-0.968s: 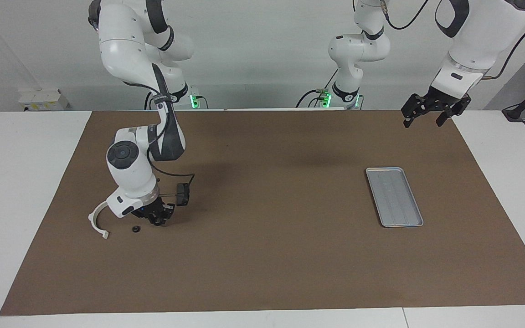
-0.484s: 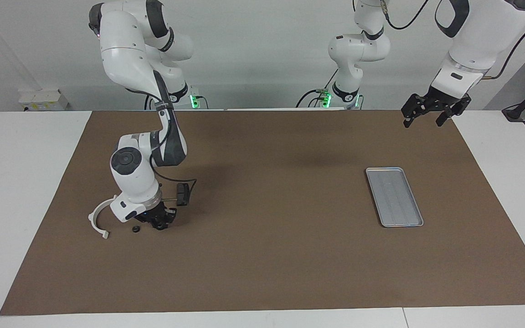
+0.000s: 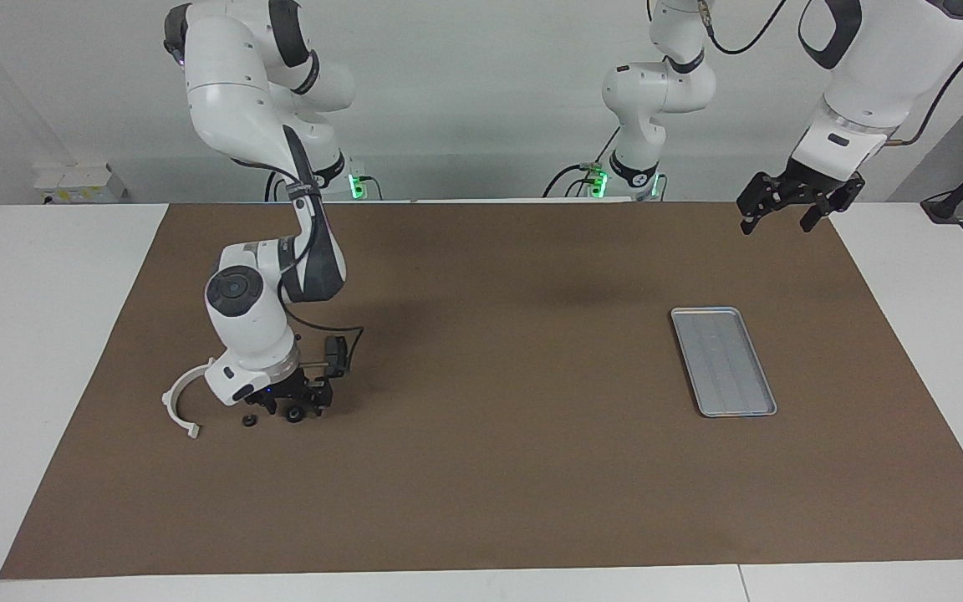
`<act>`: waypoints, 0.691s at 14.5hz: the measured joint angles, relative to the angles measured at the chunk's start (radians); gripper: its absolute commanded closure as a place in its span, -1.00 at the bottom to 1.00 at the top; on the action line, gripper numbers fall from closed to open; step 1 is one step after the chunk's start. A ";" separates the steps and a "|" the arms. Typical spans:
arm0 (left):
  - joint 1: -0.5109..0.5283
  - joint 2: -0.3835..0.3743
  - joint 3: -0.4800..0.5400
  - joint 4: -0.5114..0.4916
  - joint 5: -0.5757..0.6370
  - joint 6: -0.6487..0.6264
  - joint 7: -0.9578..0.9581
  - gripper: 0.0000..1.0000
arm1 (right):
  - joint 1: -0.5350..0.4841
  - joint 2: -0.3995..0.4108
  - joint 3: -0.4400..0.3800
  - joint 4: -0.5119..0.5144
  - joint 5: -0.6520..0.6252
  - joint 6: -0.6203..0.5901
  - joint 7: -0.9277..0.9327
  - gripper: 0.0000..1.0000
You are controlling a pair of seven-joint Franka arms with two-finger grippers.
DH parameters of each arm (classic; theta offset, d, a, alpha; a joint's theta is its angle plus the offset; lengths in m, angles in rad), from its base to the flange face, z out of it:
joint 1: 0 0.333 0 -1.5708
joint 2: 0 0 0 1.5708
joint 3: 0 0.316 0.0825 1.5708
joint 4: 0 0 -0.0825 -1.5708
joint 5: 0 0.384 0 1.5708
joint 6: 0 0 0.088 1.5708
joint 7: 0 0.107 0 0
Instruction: Place bearing gear from tray to pile
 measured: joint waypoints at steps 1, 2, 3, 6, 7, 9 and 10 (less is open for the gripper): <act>0.000 0.000 0.000 0.000 0.000 0.000 0.000 -1.00 | 0.000 -0.016 0.000 0.000 0.000 -0.013 0.000 -1.00; 0.000 0.000 0.000 0.000 0.000 0.000 0.000 -1.00 | 0.000 -0.034 0.000 0.000 0.000 -0.032 0.000 -1.00; 0.000 0.000 0.000 0.000 0.000 0.000 0.000 -1.00 | 0.000 -0.053 0.000 0.001 0.000 -0.049 0.000 -1.00; 0.000 0.000 0.000 0.000 0.000 0.000 0.000 -1.00 | 0.000 -0.099 0.000 0.001 0.000 -0.083 0.000 -1.00; 0.000 0.000 0.000 0.000 0.000 0.000 0.000 -1.00 | 0.000 -0.110 0.000 0.001 0.000 -0.084 0.000 -1.00; 0.000 0.000 0.000 0.000 0.000 0.000 0.000 -1.00 | -0.001 -0.128 0.000 0.001 0.000 -0.095 0.000 -1.00; 0.000 0.000 0.000 0.000 0.000 0.000 0.000 -1.00 | -0.001 -0.135 0.000 0.001 0.000 -0.102 0.000 -1.00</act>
